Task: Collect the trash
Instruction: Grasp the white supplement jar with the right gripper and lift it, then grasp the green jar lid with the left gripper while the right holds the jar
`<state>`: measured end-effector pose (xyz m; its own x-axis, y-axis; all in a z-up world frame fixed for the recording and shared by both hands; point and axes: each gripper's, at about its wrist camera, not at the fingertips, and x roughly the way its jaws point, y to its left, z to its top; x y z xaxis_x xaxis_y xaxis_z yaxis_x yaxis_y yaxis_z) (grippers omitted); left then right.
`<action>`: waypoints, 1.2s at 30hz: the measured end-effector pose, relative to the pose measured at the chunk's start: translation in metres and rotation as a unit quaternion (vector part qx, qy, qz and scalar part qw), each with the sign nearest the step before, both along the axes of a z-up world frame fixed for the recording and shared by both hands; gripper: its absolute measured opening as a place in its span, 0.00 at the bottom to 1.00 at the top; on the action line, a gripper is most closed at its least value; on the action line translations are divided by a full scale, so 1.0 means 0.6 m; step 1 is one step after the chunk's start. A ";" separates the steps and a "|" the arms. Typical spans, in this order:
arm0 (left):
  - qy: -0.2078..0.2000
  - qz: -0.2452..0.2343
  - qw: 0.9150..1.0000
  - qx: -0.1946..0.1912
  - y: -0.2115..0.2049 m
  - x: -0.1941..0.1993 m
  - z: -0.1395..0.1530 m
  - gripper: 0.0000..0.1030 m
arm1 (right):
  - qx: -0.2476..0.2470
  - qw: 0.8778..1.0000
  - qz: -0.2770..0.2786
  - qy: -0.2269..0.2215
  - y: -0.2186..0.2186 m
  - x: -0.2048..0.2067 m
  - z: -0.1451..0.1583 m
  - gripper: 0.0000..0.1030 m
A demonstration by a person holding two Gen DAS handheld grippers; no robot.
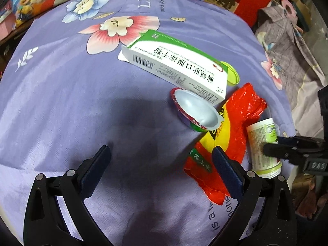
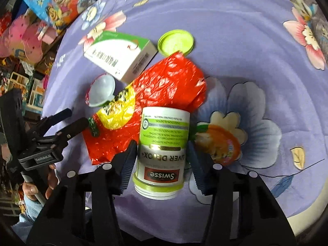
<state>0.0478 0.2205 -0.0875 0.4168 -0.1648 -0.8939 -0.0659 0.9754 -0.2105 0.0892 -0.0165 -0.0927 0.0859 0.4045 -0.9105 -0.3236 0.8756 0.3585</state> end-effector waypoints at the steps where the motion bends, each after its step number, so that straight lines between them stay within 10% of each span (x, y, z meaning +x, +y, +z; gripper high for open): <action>1: 0.000 -0.001 1.000 0.000 -0.002 -0.001 0.000 0.96 | 0.001 1.000 0.002 0.002 0.005 0.000 -0.004 0.48; 24: -0.007 -0.037 0.999 0.025 -0.059 0.045 0.017 0.96 | 0.027 0.994 -0.093 -0.056 -0.114 0.056 0.045 0.48; 36: -0.057 -0.128 0.988 0.064 -0.200 0.197 0.081 0.96 | 0.034 0.989 -0.135 -0.052 -0.182 0.109 0.053 0.48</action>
